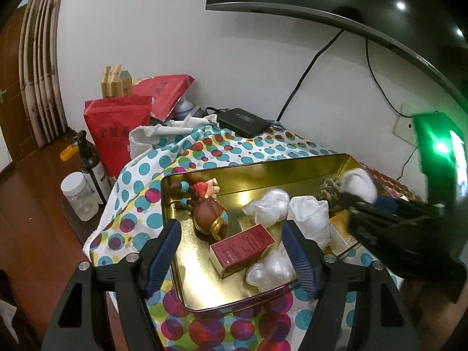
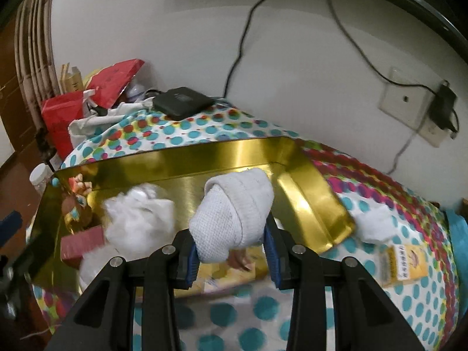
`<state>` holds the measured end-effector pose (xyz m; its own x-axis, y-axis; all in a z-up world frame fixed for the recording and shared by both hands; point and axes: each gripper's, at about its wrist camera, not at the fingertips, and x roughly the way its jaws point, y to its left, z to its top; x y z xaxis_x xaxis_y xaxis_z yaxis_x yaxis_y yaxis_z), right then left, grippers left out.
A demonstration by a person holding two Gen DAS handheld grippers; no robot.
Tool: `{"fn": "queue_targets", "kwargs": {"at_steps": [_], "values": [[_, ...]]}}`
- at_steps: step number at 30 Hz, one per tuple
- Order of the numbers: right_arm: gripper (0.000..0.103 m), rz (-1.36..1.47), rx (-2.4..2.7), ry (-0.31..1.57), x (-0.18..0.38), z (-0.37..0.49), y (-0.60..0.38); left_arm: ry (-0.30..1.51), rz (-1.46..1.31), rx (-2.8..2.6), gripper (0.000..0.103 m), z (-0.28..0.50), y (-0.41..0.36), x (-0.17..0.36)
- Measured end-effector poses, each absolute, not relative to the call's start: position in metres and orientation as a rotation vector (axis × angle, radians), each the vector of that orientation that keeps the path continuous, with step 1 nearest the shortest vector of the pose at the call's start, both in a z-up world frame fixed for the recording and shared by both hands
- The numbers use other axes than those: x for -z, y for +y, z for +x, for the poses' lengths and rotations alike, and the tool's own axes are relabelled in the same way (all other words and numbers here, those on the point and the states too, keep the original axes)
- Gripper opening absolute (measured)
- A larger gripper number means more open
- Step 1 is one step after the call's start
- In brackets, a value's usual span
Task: Organize objects
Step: 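Carry the white rolled towel into the gold tin and open the right tool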
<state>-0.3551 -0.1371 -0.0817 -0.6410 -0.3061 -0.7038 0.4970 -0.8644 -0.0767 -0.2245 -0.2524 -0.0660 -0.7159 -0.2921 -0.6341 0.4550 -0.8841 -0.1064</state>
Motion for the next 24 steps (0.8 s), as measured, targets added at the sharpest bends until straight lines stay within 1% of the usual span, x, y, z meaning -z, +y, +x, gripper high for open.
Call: {"fn": "queue_targets", "kwargs": {"at_steps": [8,13,16,17,18,19,20,21,24], "values": [[0.036,1.0,2.452,0.419,0.088,-0.365,-0.175,0.424,0.888,2.553,0.073,-0.226,-0.264,0.068],[0.04,1.006,2.447,0.421,0.089,-0.37,-0.187,0.44,0.886,2.548,0.073,-0.225,-0.267,0.068],[0.045,1.015,2.442,0.408,0.09,-0.371,-0.19,0.426,0.873,2.549,0.073,-0.224,-0.265,0.066],[0.051,1.017,2.44,0.398,0.09,-0.371,-0.189,0.423,0.871,2.548,0.073,-0.224,-0.265,0.065],[0.062,1.008,2.452,0.399,0.089,-0.37,-0.189,0.422,0.87,2.547,0.073,-0.224,-0.265,0.065],[0.07,0.993,2.471,0.412,0.087,-0.369,-0.188,0.423,0.87,2.546,0.073,-0.224,-0.266,0.065],[0.083,0.973,2.495,0.428,0.085,-0.367,-0.187,0.423,0.87,2.544,0.073,-0.224,-0.265,0.066],[0.088,0.941,2.522,0.438,0.081,-0.364,-0.184,0.42,0.871,2.543,0.073,-0.224,-0.265,0.066],[0.089,0.876,2.552,0.426,0.068,-0.358,-0.173,0.41,0.876,2.546,0.073,-0.225,-0.261,0.066]]}}
